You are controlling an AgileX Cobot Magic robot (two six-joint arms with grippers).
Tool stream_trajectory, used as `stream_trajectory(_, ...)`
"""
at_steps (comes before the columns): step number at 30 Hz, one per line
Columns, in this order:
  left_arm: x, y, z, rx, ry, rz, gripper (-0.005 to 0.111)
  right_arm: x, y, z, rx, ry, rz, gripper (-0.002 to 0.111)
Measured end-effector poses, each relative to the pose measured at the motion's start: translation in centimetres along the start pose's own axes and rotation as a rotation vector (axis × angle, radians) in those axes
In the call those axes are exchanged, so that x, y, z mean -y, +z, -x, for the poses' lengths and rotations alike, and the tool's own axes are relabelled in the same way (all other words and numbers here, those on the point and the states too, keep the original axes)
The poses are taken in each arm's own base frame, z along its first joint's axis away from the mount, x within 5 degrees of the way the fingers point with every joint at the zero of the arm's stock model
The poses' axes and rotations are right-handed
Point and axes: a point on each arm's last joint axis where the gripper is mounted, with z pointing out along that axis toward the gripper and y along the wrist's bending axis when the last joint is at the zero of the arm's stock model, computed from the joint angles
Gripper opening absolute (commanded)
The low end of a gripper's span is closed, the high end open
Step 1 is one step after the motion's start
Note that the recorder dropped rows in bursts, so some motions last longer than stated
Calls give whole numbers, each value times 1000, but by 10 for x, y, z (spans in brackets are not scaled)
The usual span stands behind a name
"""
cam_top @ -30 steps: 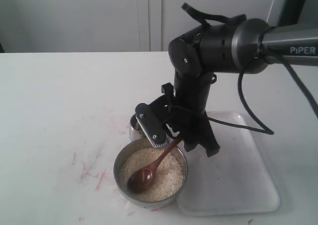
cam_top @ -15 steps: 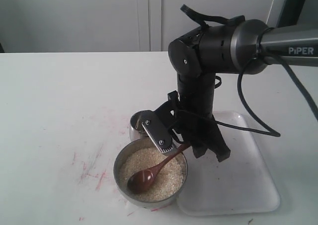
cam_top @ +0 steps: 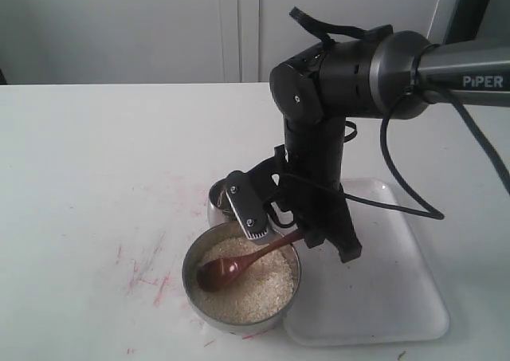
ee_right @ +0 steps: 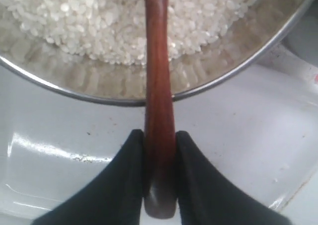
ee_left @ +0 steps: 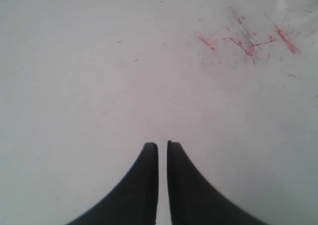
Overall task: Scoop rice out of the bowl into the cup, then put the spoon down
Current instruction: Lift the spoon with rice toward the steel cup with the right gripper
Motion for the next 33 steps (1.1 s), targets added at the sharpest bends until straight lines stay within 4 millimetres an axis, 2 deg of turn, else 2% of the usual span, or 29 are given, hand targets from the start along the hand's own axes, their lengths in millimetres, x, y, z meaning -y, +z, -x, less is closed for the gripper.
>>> stream_trajectory(2, 0, 0, 0, 0, 0, 0, 14, 0, 0, 0, 0, 35, 0, 0)
stream_trajectory(10, 0, 0, 0, 0, 0, 0, 14, -3, 0, -1, -11, 159, 27, 0)
stream_trajectory(13, 0, 0, 0, 0, 0, 0, 14, -6, -6, -3, -22, 241, 44, 0)
stream_trajectory(24, 0, 0, 0, 0, 0, 0, 14, -28, -72, -17, 21, 822, -84, 0)
stream_trajectory(28, 0, 0, 0, 0, 0, 0, 14, -45, -96, -9, 57, 853, -147, 0)
stream_trajectory(33, 0, 0, 0, 0, 0, 0, 14, -75, -118, 13, 46, 821, -276, 0)
